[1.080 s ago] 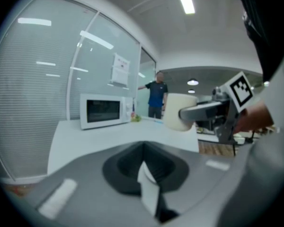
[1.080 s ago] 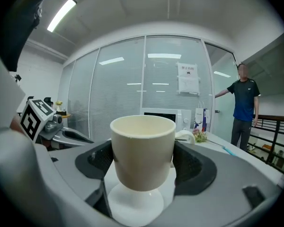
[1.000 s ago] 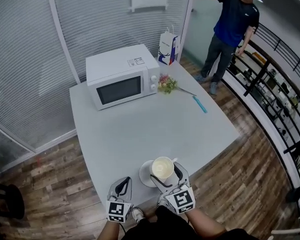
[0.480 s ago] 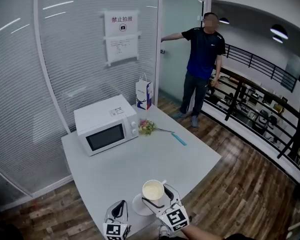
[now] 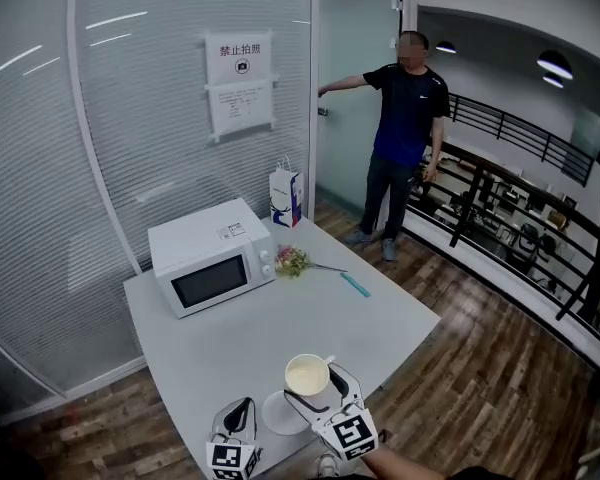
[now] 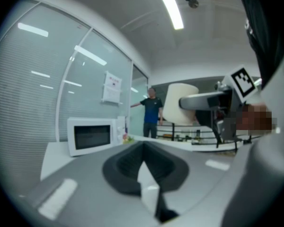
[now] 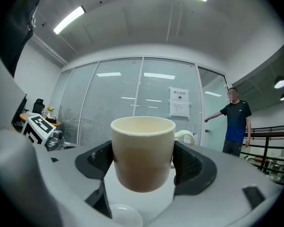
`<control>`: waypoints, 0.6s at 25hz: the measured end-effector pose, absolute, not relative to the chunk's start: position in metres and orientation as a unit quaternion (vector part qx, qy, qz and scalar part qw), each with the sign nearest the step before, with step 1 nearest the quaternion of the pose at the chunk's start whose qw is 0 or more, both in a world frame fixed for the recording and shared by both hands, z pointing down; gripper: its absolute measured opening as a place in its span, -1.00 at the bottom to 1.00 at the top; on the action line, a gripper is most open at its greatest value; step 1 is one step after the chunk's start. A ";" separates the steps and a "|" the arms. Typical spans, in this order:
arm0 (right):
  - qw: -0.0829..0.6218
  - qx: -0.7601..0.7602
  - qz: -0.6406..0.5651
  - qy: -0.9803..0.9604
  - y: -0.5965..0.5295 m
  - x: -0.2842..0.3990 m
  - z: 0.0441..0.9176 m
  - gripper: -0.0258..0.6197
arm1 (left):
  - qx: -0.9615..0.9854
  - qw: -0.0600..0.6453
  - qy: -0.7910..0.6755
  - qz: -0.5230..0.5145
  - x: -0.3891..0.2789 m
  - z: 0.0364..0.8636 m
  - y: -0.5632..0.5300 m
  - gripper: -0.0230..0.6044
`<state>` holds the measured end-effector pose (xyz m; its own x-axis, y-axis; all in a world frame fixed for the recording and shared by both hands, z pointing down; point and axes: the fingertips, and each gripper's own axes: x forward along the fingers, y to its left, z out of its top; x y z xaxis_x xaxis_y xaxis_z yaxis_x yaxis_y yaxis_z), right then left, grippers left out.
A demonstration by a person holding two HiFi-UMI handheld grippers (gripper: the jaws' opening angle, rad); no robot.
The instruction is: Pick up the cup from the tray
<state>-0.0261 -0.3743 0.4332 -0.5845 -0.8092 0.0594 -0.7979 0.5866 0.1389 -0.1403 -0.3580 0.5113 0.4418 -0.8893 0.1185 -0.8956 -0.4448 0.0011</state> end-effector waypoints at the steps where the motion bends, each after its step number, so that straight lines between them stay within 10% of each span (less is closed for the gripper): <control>1: 0.058 0.453 -0.049 -0.888 -0.375 -0.026 0.433 0.20 | 0.849 0.031 -0.525 0.048 -0.140 0.511 -0.359 -0.92; 15: 0.057 0.448 -0.055 -0.891 -0.376 -0.029 0.428 0.20 | 0.846 0.024 -0.531 0.045 -0.138 0.506 -0.358 -0.92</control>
<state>-0.0292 -0.3760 0.4277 -0.5927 -0.8037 0.0523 -0.7913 0.5932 0.1483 -0.1377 -0.3584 0.5058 0.4323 -0.8960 0.1018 -0.9003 -0.4352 -0.0069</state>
